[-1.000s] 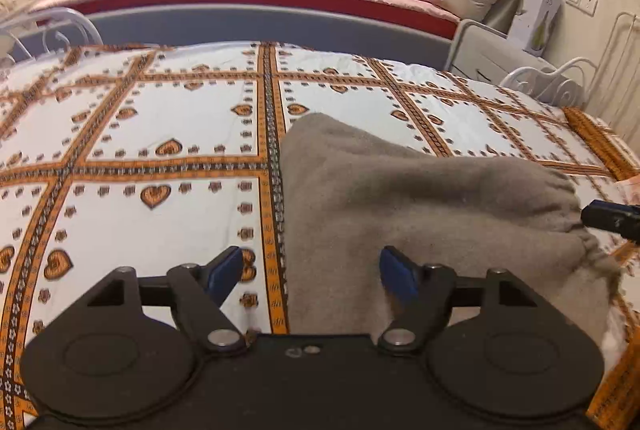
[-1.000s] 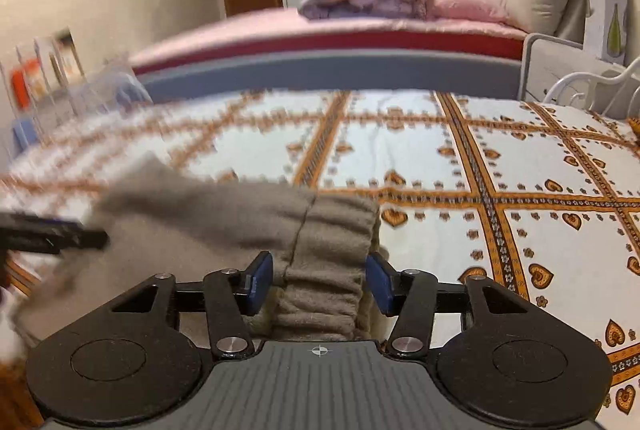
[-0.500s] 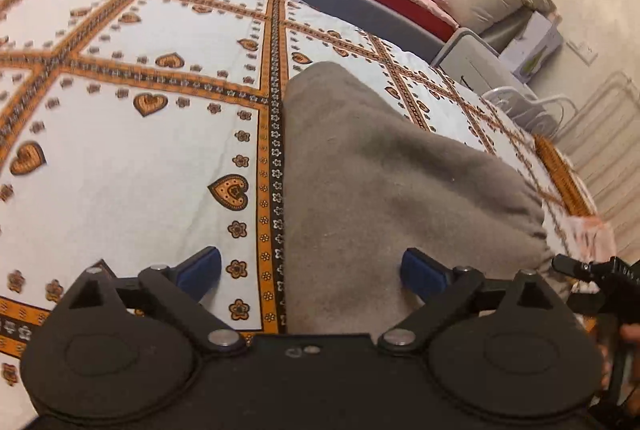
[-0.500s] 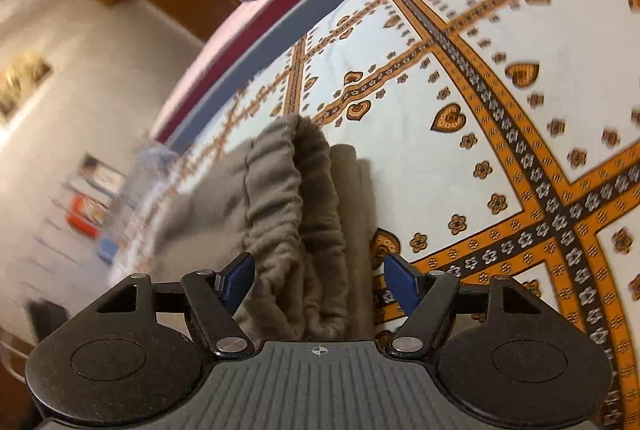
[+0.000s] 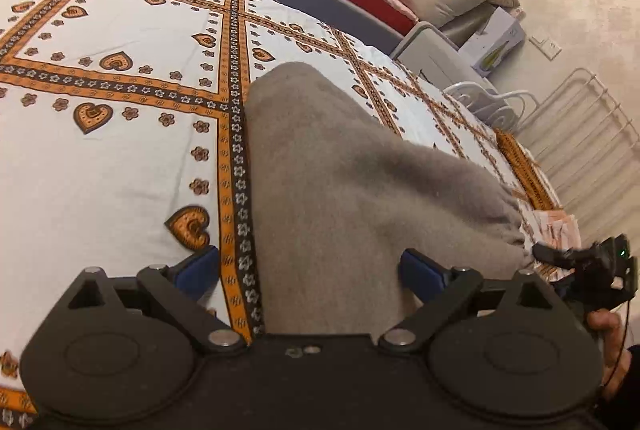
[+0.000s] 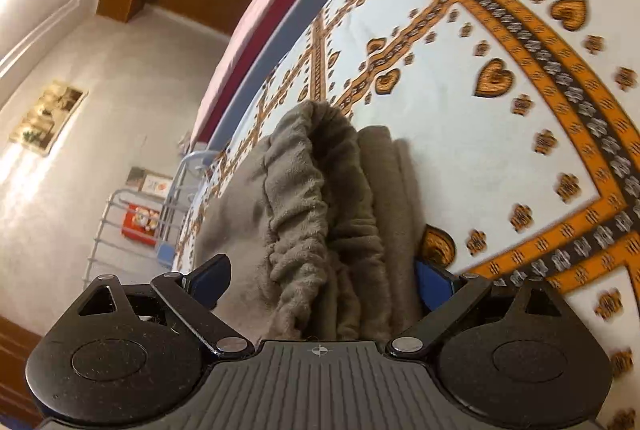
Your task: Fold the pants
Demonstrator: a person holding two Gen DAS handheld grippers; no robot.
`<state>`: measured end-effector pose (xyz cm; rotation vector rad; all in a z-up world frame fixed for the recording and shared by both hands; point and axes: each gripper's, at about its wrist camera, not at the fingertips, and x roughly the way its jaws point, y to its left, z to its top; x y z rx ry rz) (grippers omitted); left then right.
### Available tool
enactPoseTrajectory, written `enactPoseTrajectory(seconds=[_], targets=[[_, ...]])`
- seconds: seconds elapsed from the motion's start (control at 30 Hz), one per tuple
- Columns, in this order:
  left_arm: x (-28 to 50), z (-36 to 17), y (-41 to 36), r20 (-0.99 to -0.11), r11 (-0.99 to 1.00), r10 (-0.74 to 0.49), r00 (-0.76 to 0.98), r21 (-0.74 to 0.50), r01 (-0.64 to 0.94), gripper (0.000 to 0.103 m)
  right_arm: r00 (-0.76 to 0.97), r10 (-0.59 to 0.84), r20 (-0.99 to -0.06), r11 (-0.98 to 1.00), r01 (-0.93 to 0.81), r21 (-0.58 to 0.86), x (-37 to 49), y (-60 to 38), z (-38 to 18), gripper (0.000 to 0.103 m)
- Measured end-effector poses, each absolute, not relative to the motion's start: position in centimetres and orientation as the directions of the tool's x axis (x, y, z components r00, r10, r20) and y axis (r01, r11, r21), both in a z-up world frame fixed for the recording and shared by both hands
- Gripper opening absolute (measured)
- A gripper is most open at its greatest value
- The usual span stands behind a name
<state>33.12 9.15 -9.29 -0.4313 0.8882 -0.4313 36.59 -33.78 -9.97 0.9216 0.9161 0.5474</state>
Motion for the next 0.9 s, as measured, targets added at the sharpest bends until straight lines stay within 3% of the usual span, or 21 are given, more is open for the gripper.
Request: enactPoseTrajectory(seconds=[0.03, 0.1, 0.13, 0.17, 0.27, 0.37, 0.57, 0.8, 0.83, 0.9], targets=[[33.3, -9.4, 9.1, -0.642, 0.833, -0.521, 0.563, -0.524, 0.174, 0.086, 0.516, 0.740, -0.432, 0.524, -0.040, 0.851, 36.5, -33.5, -10.0, 0.091], [33.4, -9.2, 8.4, -0.654, 0.854, -0.488, 0.578, -0.494, 0.162, 0.076, 0.517, 0.724, -0.456, 0.555, -0.046, 0.830, 37.0, -33.1, -10.1, 0.070], [33.4, -8.9, 8.0, -0.645, 0.849, -0.498, 0.580, -0.498, 0.176, 0.056, 0.515, 0.725, -0.458, 0.558, -0.049, 0.829, 37.1, -33.0, -10.2, 0.066], [33.4, -8.8, 7.8, -0.635, 0.839, -0.512, 0.578, -0.515, 0.176, 0.048, 0.512, 0.726, -0.458, 0.560, -0.054, 0.827, 37.2, -32.8, -10.2, 0.061], [33.3, -8.5, 8.6, -0.589, 0.803, -0.535, 0.605, -0.577, 0.148, 0.025, 0.509, 0.720, -0.471, 0.585, -0.080, 0.807, 37.1, -31.9, -9.4, 0.052], [32.9, -7.5, 9.4, -0.548, 0.783, -0.543, 0.636, -0.604, 0.149, 0.015, 0.537, 0.719, -0.440, 0.596, -0.153, 0.788, 36.8, -31.3, -7.3, 0.048], [34.4, -6.0, 10.9, -0.510, 0.775, -0.533, 0.675, -0.615, 0.148, 0.015, 0.548, 0.755, -0.359, 0.584, -0.315, 0.748, 38.5, -29.3, -3.1, 0.048], [41.9, -6.5, 13.0, -0.495, 0.795, -0.489, 0.718, -0.592, 0.133, 0.015, 0.545, 0.767, -0.338, 0.565, -0.325, 0.758, 47.8, -26.8, -2.8, 0.048], [43.1, -7.2, 12.9, -0.516, 0.813, -0.478, 0.711, -0.565, 0.137, 0.019, 0.549, 0.765, -0.338, 0.565, -0.318, 0.761, 49.1, -26.5, -3.1, 0.048], [44.5, -8.9, 12.2, -0.585, 0.866, -0.414, 0.698, -0.489, 0.104, 0.043, 0.561, 0.748, -0.355, 0.582, -0.296, 0.757, 51.5, -26.6, -4.2, 0.053]])
